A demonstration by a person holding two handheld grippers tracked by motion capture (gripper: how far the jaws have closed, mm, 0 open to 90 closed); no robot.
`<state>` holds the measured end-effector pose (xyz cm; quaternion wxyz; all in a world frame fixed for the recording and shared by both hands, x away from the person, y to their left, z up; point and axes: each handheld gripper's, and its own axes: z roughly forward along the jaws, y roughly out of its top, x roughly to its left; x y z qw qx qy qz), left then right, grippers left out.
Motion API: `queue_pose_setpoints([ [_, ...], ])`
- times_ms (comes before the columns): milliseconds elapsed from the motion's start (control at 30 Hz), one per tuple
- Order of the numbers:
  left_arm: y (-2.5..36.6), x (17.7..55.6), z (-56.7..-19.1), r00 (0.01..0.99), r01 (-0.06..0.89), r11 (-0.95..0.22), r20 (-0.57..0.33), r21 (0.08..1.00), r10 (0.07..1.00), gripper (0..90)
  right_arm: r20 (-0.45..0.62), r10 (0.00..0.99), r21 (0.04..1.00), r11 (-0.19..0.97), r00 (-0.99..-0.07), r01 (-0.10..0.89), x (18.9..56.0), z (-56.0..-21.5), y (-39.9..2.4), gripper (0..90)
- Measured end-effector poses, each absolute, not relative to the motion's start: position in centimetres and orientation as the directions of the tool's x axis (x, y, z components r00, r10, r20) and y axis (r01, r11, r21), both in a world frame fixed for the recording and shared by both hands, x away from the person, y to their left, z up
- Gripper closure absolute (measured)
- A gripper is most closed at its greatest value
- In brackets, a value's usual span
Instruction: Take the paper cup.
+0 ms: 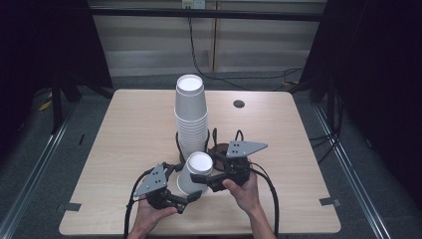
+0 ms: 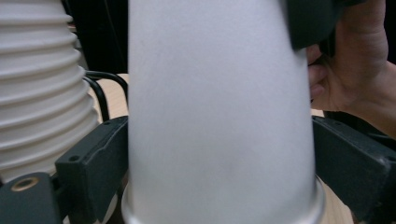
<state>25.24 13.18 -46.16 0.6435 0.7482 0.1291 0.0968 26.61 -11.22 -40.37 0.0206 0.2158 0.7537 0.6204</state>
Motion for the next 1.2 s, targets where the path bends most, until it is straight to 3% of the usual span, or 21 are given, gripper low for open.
queue_pose_setpoints([
  [567, 12.9, 25.9, -47.1, 0.956, 0.102, -0.095, -0.072, 0.990, 0.283, 9.9, 0.234, 0.354, 0.949, 0.121, -0.906, 0.292, 26.3, -41.0, -10.9, 23.9],
  [967, 13.3, 25.7, -46.8, 0.958, 0.091, -0.144, -0.047, 0.985, 0.282, 15.5, 0.254, 0.330, 0.947, 0.104, -0.909, 0.302, 26.3, -41.5, -11.1, 22.2],
  [1200, 13.6, 25.8, -46.4, 0.955, 0.119, -0.190, -0.060, 0.975, 0.292, 15.7, 0.243, 0.341, 0.948, 0.114, -0.908, 0.296, 26.3, -41.4, -11.3, 13.0],
])
